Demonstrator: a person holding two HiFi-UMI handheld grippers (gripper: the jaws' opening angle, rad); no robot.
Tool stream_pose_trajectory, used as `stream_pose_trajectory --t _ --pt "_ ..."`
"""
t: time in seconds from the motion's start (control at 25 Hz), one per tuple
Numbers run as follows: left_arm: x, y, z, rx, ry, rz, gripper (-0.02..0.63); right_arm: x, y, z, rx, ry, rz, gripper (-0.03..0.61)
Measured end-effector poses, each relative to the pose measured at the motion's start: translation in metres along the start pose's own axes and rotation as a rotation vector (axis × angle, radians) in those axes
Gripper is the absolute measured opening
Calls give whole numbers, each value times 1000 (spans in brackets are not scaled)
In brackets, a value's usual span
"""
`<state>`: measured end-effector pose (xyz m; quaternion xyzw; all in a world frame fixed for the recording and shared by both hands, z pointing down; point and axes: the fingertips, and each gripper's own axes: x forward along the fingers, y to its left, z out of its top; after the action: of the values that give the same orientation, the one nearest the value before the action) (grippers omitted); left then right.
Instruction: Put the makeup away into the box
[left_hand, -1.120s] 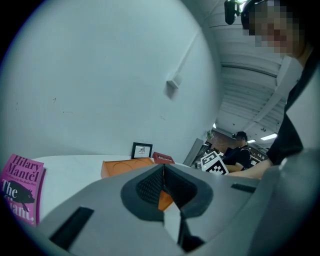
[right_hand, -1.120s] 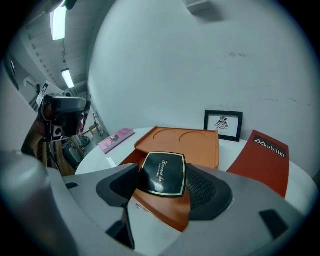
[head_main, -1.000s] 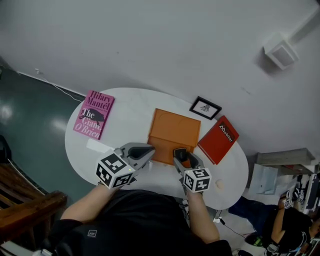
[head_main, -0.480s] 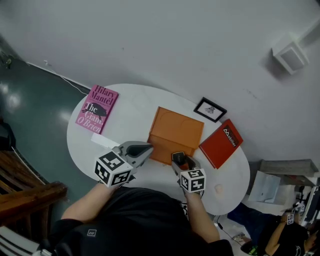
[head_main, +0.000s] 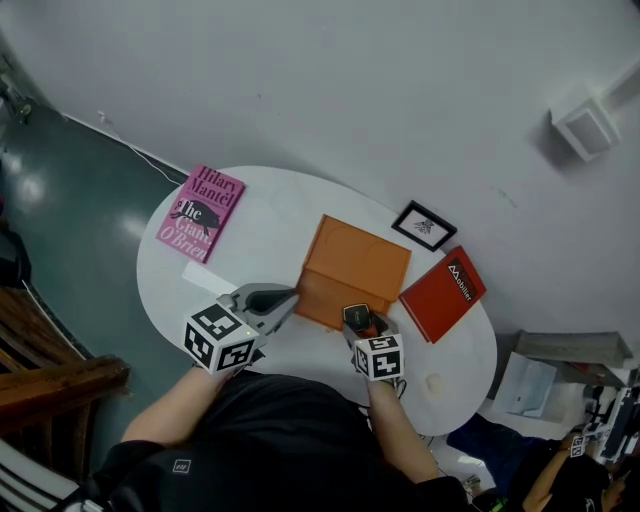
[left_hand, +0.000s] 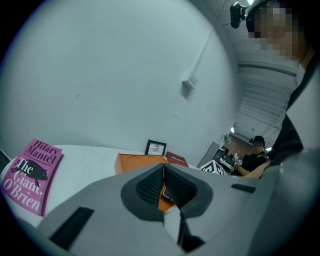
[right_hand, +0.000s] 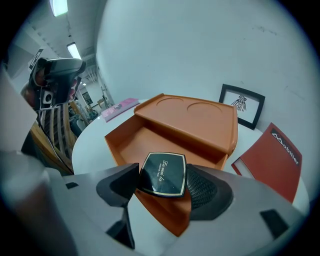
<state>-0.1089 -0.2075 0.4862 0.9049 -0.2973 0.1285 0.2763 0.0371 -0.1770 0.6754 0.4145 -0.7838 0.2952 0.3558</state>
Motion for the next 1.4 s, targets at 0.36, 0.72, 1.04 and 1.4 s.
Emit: stream_pose_trajectory --t 0.36,0.72,1.04,1.4 --pt "-9 -1 -6 -17 -20 -6 15 4 -4 -1 6 16 -72 270" --pt "-25 3 -6 -2 -34 -11 15 -3 -8 4 67 -37 -87 270" --pt "-44 5 -4 16 -43 -45 15 -65 -18 46 150 -272 -124 270" --pt "-48 1 12 187 -81 -59 14 -190 2 105 134 -644 -171 125"
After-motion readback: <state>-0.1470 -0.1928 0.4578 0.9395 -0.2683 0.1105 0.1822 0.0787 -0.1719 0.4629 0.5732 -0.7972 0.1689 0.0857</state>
